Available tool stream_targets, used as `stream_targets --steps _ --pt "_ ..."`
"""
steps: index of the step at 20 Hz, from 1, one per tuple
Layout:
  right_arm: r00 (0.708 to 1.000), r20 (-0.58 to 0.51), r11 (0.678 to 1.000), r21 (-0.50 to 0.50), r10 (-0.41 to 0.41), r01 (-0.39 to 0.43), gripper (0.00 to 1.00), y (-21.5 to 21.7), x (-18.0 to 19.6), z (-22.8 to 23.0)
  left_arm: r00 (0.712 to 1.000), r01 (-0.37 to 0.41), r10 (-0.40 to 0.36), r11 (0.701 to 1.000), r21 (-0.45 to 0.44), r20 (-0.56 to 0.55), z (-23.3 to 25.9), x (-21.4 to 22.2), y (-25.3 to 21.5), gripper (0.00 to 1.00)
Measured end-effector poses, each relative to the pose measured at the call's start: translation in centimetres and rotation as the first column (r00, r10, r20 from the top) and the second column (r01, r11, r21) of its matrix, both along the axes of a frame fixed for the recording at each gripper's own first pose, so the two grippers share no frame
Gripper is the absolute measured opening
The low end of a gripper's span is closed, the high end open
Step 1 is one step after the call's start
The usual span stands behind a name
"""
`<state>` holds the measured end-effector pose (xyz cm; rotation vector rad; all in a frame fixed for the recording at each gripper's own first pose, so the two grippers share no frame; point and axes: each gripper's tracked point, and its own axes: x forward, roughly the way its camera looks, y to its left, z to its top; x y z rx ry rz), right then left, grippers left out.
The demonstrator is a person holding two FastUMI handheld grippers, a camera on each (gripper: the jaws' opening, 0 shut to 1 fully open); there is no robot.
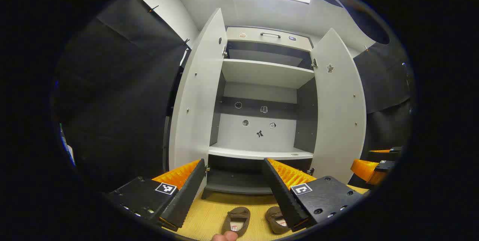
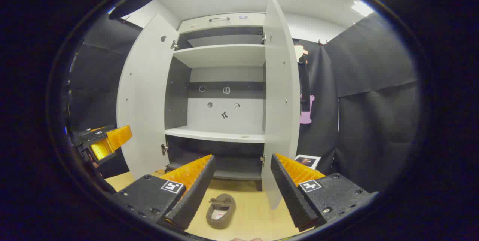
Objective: Grab one shoe with the right hand and put it into the shoe cabinet, grab the other shoe with the left hand and put it into the shoe cabinet; then close the right door with the right hand and the left door with the left hand.
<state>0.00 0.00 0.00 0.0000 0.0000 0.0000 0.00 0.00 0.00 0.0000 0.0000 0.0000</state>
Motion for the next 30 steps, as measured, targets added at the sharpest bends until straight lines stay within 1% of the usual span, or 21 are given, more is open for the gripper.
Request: stream_targets --steps 3,4,5,6,9,10,11,12,13,14,19,22,24,26,28,29,30 --pt "1.000 0.007 1.000 -0.001 -0.009 0.009 0.94 -0.2 -0.6 0.2 1.000 0.007 -0.007 1.000 0.013 -0.006 0.0 -0.3 -0.1 0.95" --pt "1.000 0.007 1.000 -0.002 -0.010 0.010 0.97 -0.3 -0.7 0.2 1.000 0.010 -0.010 1.000 0.014 -0.006 0.0 -0.4 -0.3 0.95" --pt "1.000 0.006 1.000 -0.003 -0.010 0.010 0.97 -0.2 -0.8 0.2 1.000 0.015 -0.014 1.000 0.014 -0.009 -0.1 -0.5 -0.4 1.00" --pt "1.000 0.002 1.000 -0.002 -0.008 0.008 0.97 -0.2 -0.8 0.0 1.000 0.020 -0.020 1.000 0.015 -0.013 -0.1 -0.6 -0.6 0.95" --pt "1.000 -0.001 1.000 0.004 -0.006 0.006 0.97 -0.1 -1.1 0.1 1.000 0.026 -0.025 0.999 0.024 -0.013 -0.1 -0.8 -0.8 0.95" --pt "1.000 0.001 1.000 0.001 -0.010 0.010 0.97 -0.3 -1.1 0.2 1.000 0.028 -0.027 0.999 0.025 -0.011 -0.1 -0.8 -0.9 1.00" --pt "1.000 0.002 1.000 -0.004 -0.013 0.013 0.97 -0.5 -1.2 0.2 1.000 0.030 -0.030 0.999 0.025 -0.010 0.0 -0.9 -1.0 0.95" --pt "1.000 0.001 1.000 -0.007 -0.014 0.014 0.94 -0.5 -1.1 0.1 0.999 0.032 -0.032 0.999 0.024 -0.009 0.0 -1.0 -1.0 0.95" --pt "1.000 -0.003 1.000 -0.007 -0.010 0.010 0.94 -0.4 -1.1 0.1 0.999 0.032 -0.031 0.999 0.022 -0.007 0.1 -1.0 -1.0 0.95" --pt "1.000 -0.008 1.000 -0.007 -0.006 0.006 0.97 -0.2 -0.9 0.0 1.000 0.028 -0.028 0.999 0.021 -0.006 0.2 -1.0 -0.8 0.95" --pt "0.999 -0.025 0.999 -0.017 0.031 -0.031 0.97 0.8 0.4 -0.3 1.000 0.014 -0.014 1.000 0.023 -0.006 0.2 -1.1 -0.4 0.95" --pt "0.997 -0.052 0.998 -0.030 0.060 -0.062 0.97 2.1 1.7 -1.2 1.000 0.008 -0.007 1.000 0.017 -0.004 0.1 -1.2 -0.2 0.95" --pt "0.992 -0.092 0.995 -0.026 0.088 -0.091 0.97 3.2 2.9 -2.6 1.000 0.009 -0.009 1.000 0.008 -0.014 -0.1 -1.2 -0.1 0.95" --pt "0.981 -0.155 0.992 -0.020 0.116 -0.121 0.97 4.3 4.3 -5.0 1.000 0.008 -0.008 1.000 0.008 -0.019 -0.3 -1.2 0.1 0.95" --pt "0.966 -0.216 0.989 -0.020 0.140 -0.147 0.97 5.4 5.9 -8.1 1.000 0.007 -0.007 1.000 0.016 -0.020 -0.4 -1.3 0.2 0.95" --pt "0.958 -0.248 0.987 -0.031 0.145 -0.157 0.95 5.8 6.7 -9.8 1.000 0.008 -0.007 1.000 0.019 -0.022 -0.5 -1.3 0.3 0.95" --pt "0.946 -0.285 0.984 -0.046 0.152 -0.172 0.97 6.2 7.3 -11.7 1.000 0.009 -0.008 1.000 0.020 -0.027 -0.6 -1.3 0.2 0.95"
